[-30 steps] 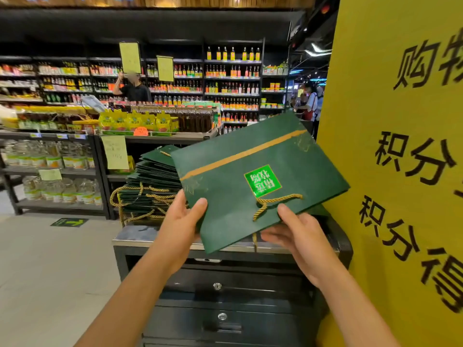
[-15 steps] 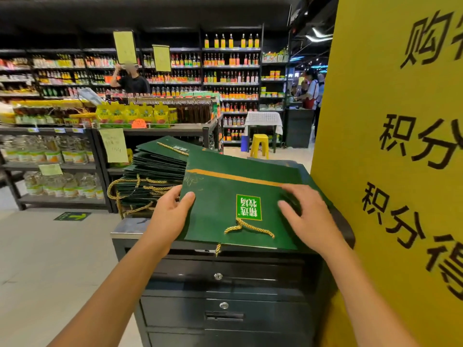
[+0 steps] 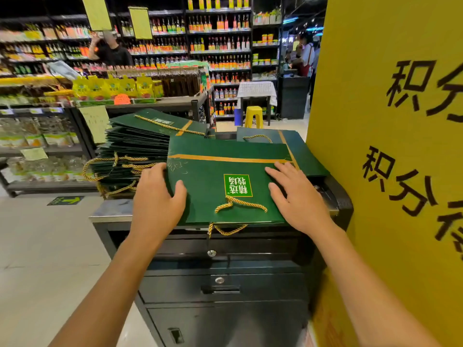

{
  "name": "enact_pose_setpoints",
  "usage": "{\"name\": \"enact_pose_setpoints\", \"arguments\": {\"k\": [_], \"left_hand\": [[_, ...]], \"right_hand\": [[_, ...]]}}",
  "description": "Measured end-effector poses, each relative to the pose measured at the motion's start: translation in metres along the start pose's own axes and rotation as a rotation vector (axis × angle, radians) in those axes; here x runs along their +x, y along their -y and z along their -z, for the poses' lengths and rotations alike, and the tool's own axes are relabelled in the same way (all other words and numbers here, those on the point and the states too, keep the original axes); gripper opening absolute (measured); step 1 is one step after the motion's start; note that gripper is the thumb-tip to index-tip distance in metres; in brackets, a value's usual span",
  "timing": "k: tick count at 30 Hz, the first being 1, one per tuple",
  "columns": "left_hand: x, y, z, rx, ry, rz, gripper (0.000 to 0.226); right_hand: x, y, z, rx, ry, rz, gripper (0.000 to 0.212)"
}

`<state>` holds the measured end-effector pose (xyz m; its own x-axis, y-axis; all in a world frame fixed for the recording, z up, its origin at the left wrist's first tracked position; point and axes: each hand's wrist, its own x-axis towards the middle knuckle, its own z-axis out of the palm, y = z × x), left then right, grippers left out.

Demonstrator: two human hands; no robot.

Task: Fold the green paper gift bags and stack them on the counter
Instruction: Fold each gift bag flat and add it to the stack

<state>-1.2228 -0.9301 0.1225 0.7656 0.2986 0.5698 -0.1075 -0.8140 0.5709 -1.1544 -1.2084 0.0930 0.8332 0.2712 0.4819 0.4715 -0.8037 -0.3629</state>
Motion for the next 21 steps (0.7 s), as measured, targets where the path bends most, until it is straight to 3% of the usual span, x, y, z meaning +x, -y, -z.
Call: {"name": "enact_pose_setpoints", "arguments": {"k": [3,5,8,11,21], "left_hand": [[-0.007,-0.007,-0.001,0.208,-0.078,-0.083,0.039],[-0.01,-0.02,-0.003,0.157,-0.038,-0.218,0.029],[-0.011,-0.043,-0.015,0.036,0.274,-0.444,0.026],[-0.009,-0.062,-0.036,0.16,0.52,-0.613,0.034],[-0.008,-0.067,-0.052,0.067,0.498,-0.562,0.008]], "right_hand": [[0.0,0.001,-0.002,-0.006,-0.014,-0.004,0.047],[0.0,0.001,-0.002,-0.012,-0.014,-0.009,0.047],[0.001,0.002,-0.002,-0.013,-0.01,-0.012,0.047],[0.0,0.002,-0.002,-0.01,-0.009,-0.012,0.047],[0.0,0.005,-0.001,-0.047,-0.01,-0.023,0.046]]}}
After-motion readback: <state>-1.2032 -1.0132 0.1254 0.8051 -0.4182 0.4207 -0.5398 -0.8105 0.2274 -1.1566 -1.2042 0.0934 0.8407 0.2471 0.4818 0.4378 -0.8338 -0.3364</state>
